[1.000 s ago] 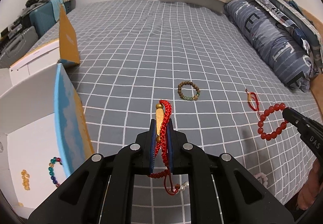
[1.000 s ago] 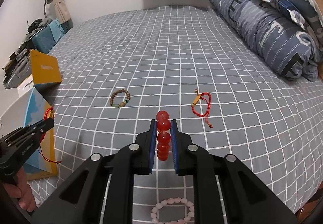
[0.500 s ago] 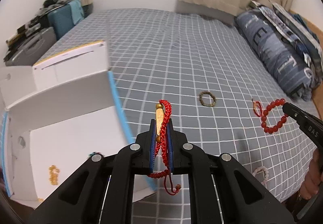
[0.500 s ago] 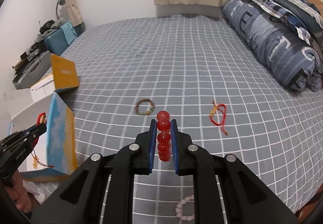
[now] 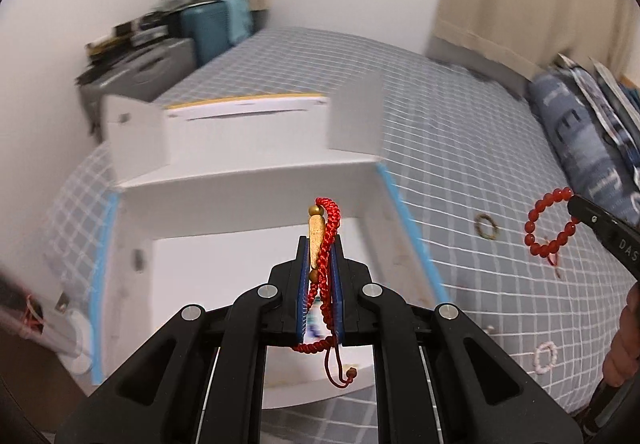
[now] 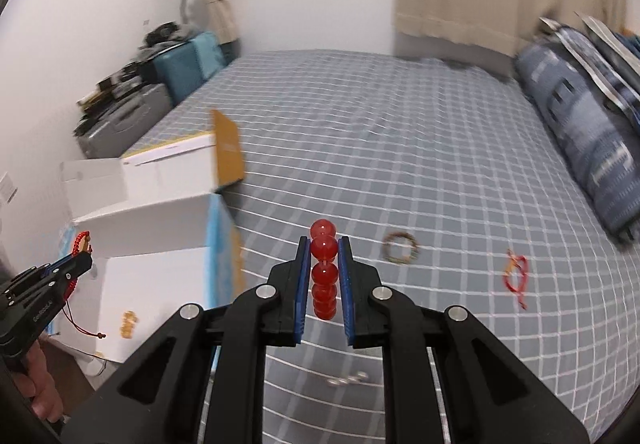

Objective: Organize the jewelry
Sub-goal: 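Carry the red cord and red bead bracelets with both tools into the box, then open both tools to release the red bracelets inside the box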

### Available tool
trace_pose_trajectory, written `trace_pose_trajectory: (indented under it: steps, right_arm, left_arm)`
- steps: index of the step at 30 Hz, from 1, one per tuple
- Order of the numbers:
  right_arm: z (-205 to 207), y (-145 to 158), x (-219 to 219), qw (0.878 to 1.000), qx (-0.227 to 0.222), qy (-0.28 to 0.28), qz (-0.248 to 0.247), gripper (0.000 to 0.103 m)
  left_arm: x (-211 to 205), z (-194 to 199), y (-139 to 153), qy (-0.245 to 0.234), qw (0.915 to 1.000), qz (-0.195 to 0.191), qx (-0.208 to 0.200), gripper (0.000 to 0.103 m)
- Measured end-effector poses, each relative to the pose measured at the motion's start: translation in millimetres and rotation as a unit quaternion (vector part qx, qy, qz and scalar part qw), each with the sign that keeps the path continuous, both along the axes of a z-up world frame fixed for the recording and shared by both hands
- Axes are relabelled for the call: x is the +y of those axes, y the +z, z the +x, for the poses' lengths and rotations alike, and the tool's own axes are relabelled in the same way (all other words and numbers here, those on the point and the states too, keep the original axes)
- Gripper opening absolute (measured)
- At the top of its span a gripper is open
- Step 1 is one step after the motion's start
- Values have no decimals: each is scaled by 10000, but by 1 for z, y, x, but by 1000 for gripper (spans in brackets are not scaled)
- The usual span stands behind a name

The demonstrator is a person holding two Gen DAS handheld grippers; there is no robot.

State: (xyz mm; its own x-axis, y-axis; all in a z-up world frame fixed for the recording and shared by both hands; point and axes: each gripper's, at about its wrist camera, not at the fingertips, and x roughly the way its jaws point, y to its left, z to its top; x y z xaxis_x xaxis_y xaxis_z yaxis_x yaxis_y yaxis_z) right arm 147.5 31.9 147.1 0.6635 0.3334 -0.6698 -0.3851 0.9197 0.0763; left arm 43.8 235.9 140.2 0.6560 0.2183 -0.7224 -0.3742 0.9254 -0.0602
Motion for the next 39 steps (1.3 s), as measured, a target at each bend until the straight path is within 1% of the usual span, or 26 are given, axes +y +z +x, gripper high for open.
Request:
trace_pose_trajectory:
  steps: [4, 7, 9, 11, 13, 16, 20, 24, 27, 35, 39]
  right_arm:
    - [-10, 8, 48, 9992, -50, 408, 4, 13]
    - [-17, 7, 83, 9974, 57, 714, 49, 13]
    - [-23, 3, 107, 9959, 45, 906, -11, 13]
    - [-27, -2, 123, 9947, 56, 1027, -49, 13]
    - [-32, -13, 141, 9930, 159, 1168, -80, 13]
    - [-36, -34, 163, 9907, 318, 1305, -227, 13]
    - [-37, -62, 181, 9888, 565, 1337, -347, 13]
    - [-34, -90, 187, 9876, 832, 1259, -423, 13]
    - [-32, -107, 192, 9865, 988, 1206, -500, 13]
    - [-34, -132, 198, 9836, 1170, 1186, -686, 13]
    - [-34, -135, 198, 9831, 1195, 1184, -727, 13]
  left_arm:
    - [39, -25, 4, 413, 9991, -8, -4, 9]
    - [59, -37, -1, 615, 9981, -45, 51, 9]
    - [73, -45, -8, 744, 9971, -104, 124, 9]
    - [81, -51, -16, 831, 9962, -142, 202, 9]
    - [90, -56, -24, 896, 9954, -212, 274, 9]
    - [101, -59, -40, 962, 9941, -289, 402, 9]
    - [111, -57, -63, 1007, 9924, -414, 580, 9]
    - [117, -52, -82, 1028, 9906, -478, 762, 9]
    - [117, -47, -96, 959, 9901, -512, 889, 9]
    - [122, -38, -116, 914, 9872, -569, 1181, 10]
    - [124, -38, -123, 928, 9859, -595, 1263, 10]
